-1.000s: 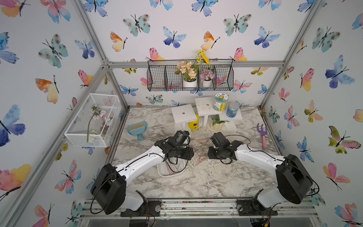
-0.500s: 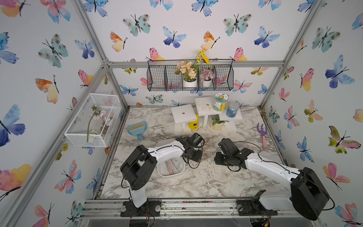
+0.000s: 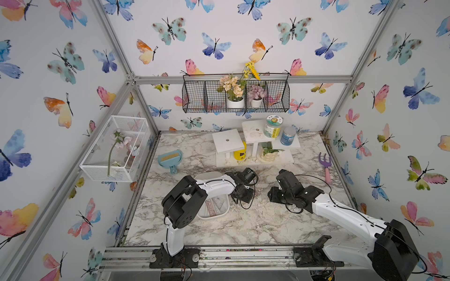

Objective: Put the scattered rulers into the storage box
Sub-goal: Move the ruler to the center of the board.

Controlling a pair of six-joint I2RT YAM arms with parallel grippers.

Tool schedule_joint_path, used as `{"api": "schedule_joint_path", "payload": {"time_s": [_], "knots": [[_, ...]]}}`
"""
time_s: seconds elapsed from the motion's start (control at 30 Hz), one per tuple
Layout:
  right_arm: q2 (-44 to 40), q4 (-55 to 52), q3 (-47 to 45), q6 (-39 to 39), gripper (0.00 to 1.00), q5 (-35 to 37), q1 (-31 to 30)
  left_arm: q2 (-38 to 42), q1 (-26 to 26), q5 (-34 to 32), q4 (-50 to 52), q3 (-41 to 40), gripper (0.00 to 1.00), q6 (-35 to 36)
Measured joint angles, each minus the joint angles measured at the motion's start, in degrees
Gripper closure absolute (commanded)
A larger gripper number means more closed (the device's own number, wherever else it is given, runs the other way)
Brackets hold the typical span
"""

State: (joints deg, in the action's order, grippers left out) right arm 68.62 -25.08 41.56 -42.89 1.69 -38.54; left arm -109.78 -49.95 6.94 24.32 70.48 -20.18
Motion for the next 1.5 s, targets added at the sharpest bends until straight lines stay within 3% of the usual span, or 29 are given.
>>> {"api": "schedule_joint_path", "payload": {"time_s": [0.57,0.83,1.1,1.37,1.5], "knots": [[-1.49,-0.74,-0.07,0.0,0.59,0.35,0.37,0.96,-0.63,7.65,-10.58,-4.26,0.45,-5.35],[-2.25,-2.58,-0.07,0.0,0.59,1.31,0.74,0.7,-4.42,9.66,-11.19,-4.17,0.46,-7.3],[-4.0,-3.43,-0.04,0.11,0.58,1.7,1.14,0.42,-4.98,9.66,-10.97,-3.54,0.45,-8.17],[2.69,-2.51,3.61,3.65,0.58,0.61,1.4,12.52,-1.84,7.58,-7.58,-11.04,0.43,-8.92],[10.03,-1.27,8.74,7.28,0.59,-3.89,1.44,18.16,1.49,6.6,-6.64,-13.66,0.43,-9.03]]}}
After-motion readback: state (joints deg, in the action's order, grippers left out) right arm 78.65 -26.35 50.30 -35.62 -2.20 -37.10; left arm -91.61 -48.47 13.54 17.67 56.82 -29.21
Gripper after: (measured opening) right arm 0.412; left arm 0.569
